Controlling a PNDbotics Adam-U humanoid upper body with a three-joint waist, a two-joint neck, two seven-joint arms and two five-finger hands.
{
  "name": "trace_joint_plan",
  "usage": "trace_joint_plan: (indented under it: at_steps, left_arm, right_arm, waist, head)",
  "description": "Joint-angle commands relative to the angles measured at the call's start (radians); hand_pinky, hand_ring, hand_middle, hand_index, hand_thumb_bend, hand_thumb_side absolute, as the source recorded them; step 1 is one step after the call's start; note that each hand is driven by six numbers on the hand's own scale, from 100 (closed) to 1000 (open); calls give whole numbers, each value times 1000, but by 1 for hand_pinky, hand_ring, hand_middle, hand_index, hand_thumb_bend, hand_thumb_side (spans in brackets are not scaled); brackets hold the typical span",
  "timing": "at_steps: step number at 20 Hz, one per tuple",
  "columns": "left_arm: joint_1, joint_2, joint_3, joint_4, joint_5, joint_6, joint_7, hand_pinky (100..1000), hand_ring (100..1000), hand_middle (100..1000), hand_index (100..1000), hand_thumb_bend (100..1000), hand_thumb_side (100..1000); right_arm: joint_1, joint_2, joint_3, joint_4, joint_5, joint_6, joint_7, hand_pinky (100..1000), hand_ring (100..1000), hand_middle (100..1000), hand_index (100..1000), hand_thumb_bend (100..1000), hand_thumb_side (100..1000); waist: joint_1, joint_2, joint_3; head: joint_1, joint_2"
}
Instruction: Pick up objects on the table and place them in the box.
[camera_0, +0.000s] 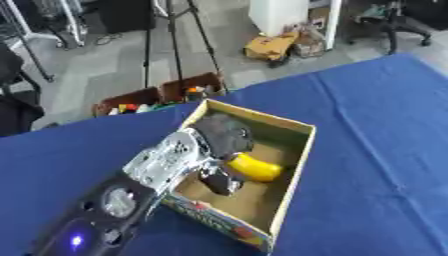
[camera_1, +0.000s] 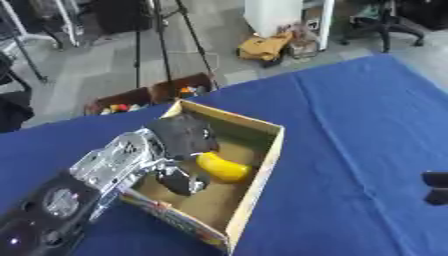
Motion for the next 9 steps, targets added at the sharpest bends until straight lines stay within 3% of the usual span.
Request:
trace_joint_plan:
  at_steps: [1,6,9]
  left_arm:
    - [17,54,76,-180,84,73,66,751,847,792,882,100,665]
    - [102,100,192,-448,263,218,206,683,786,759,880,100,650]
    - [149,124,274,-568,380,300,317,586,723,725,873,100,656]
  right_arm:
    - [1,-9,-11,-15,0,-73,-72,619,678,490,684,100,954]
    - [10,-3,-17,-15,12,-73,-84,619,678,492,685,100,951]
    - [18,0,-21,-15,20,-75,-94,620,677,493,685,100,946]
  waist:
    - [-18,-23,7]
    - [-26,-23,26]
    - [-35,-27,39]
  head:
    - [-11,-1]
    - [-31,6]
    - [-42,14]
